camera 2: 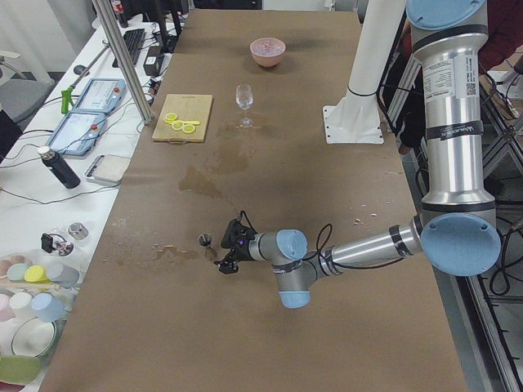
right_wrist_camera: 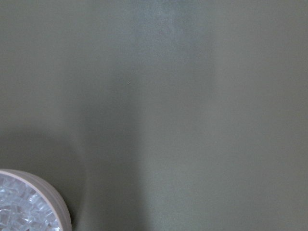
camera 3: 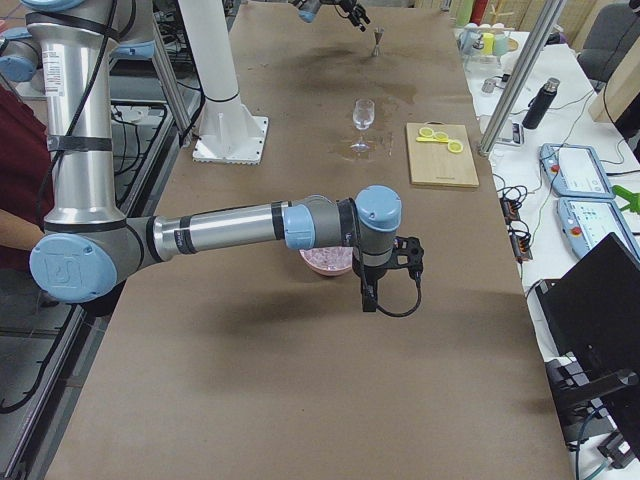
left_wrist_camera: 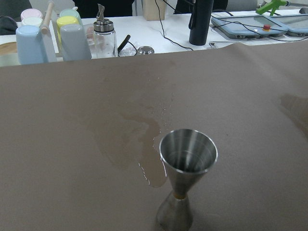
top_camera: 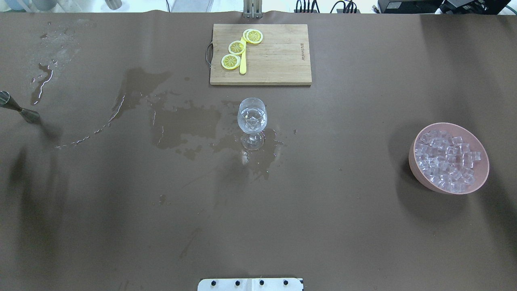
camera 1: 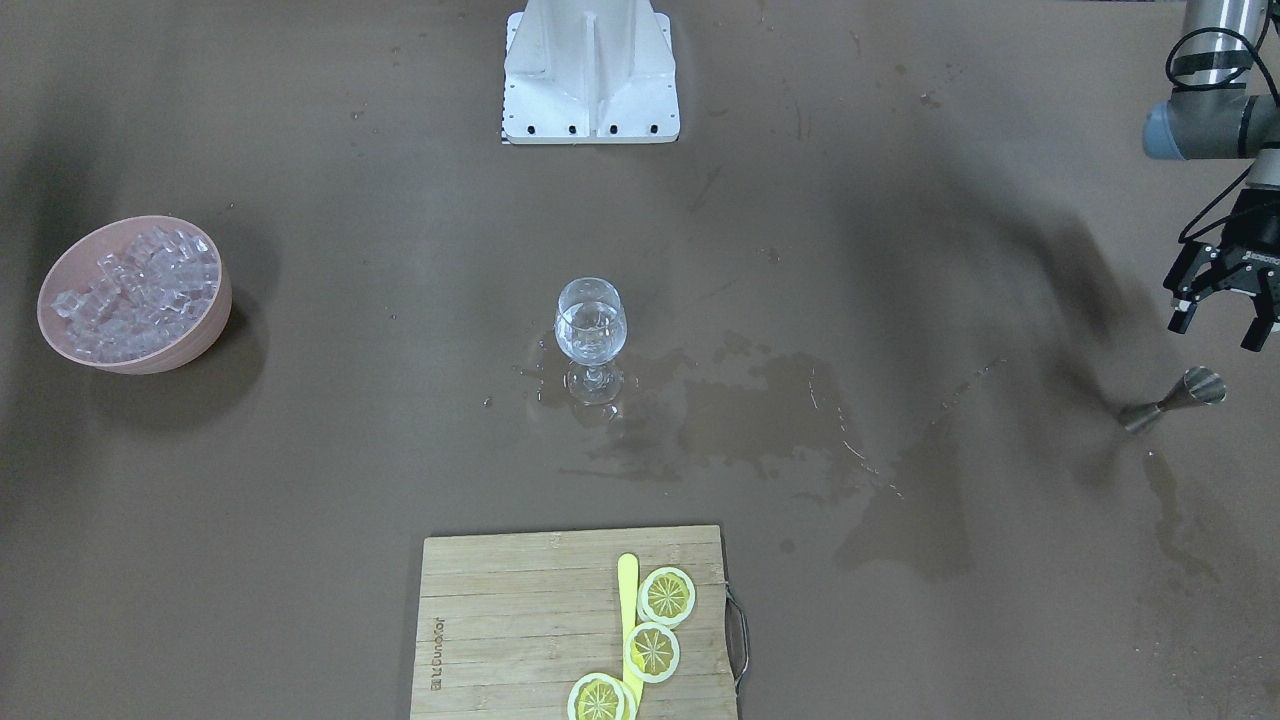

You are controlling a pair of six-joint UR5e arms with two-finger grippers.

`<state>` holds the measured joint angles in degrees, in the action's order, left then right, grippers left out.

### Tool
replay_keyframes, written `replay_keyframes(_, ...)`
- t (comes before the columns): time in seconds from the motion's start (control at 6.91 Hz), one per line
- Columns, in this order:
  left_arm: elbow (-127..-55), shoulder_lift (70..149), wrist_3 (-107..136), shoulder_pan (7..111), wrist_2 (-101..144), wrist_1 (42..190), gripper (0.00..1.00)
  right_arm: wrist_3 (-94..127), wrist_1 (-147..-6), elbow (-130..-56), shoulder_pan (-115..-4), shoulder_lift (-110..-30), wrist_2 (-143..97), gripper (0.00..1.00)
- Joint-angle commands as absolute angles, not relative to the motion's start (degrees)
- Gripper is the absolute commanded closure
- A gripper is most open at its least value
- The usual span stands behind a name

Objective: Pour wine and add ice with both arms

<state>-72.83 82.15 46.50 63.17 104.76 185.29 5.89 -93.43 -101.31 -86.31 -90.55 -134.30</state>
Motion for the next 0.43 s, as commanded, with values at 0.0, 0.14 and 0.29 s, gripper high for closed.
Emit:
replay_keyframes(0.0, -78.7, 85.7, 46.1, 74.0, 119.6, 169.1, 0.02, 5.9, -93.4, -101.3, -86.3, -90.6, -134.4, 0.0)
replay_keyframes(0.14, -80.1, 88.5, 45.8, 79.1, 126.5, 162.1, 0.02, 5.9, -93.4, -101.3, -86.3, -90.5, -134.3, 0.0)
replay_keyframes(0.29, -82.1, 88.9, 45.7, 81.0, 130.7, 157.3, 0.02, 5.9, -93.4, -101.3, -86.3, -90.6, -134.4, 0.0)
